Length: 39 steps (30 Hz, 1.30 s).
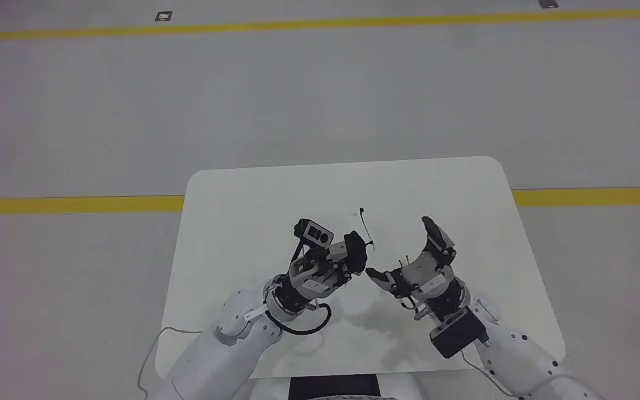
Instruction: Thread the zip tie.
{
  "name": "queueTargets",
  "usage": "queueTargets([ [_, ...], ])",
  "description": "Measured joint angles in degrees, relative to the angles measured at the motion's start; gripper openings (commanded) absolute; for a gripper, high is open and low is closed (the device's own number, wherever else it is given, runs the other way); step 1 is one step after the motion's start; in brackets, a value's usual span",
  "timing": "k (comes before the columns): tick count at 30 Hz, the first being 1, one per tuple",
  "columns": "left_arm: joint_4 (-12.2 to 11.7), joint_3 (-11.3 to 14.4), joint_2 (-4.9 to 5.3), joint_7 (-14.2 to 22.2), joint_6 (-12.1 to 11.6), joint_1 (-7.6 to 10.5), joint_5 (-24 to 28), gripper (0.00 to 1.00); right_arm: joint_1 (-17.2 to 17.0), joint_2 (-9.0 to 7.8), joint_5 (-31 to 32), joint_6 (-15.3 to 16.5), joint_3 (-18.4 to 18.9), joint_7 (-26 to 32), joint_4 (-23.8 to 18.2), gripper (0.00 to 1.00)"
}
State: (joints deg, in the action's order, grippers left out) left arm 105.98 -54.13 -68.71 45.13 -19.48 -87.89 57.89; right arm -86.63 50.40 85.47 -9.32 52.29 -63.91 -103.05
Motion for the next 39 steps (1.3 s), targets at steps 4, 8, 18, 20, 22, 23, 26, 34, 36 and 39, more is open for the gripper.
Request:
queueTargets([
  [4,0.0,0.0,0.00,0.0,0.0,0.00,0.0,0.00,-0.2,0.62,-0.6,0.7,0.1,-1.5,0.4,1.00],
  [8,0.0,0.0,0.00,0.0,0.0,0.00,0.0,0.00,-0.1,0.83,-0.8,0.5,0.2,-1.5,0.7,1.00],
  [18,0.0,0.0,0.00,0.0,0.0,0.00,0.0,0.00,0.9,1.61,0.1,1.6,0.8,1.4,-0.8,1.00],
  [20,0.0,0.0,0.00,0.0,0.0,0.00,0.0,0.00,1.4,1.97,0.4,1.9,0.6,1.9,-0.8,1.00],
  [22,0.0,0.0,0.00,0.0,0.0,0.00,0.0,0.00,1.8,2.35,0.7,2.1,0.5,2.4,-0.6,0.51],
  [23,0.0,0.0,0.00,0.0,0.0,0.00,0.0,0.00,2.0,2.51,0.7,2.1,0.4,2.5,-0.5,0.46],
  [26,0.0,0.0,0.00,0.0,0.0,0.00,0.0,0.00,2.2,3.04,0.8,2.0,0.2,2.4,-0.2,0.40],
  [34,0.0,0.0,0.00,0.0,0.0,0.00,0.0,0.00,1.9,4.15,1.4,2.2,0.1,1.6,0.9,0.33],
  [36,0.0,0.0,0.00,0.0,0.0,0.00,0.0,0.00,1.8,4.33,1.7,2.3,0.3,1.5,0.9,0.33],
  [39,0.0,0.0,0.00,0.0,0.0,0.00,0.0,0.00,1.5,4.58,2.3,2.7,0.5,1.6,0.9,0.31],
])
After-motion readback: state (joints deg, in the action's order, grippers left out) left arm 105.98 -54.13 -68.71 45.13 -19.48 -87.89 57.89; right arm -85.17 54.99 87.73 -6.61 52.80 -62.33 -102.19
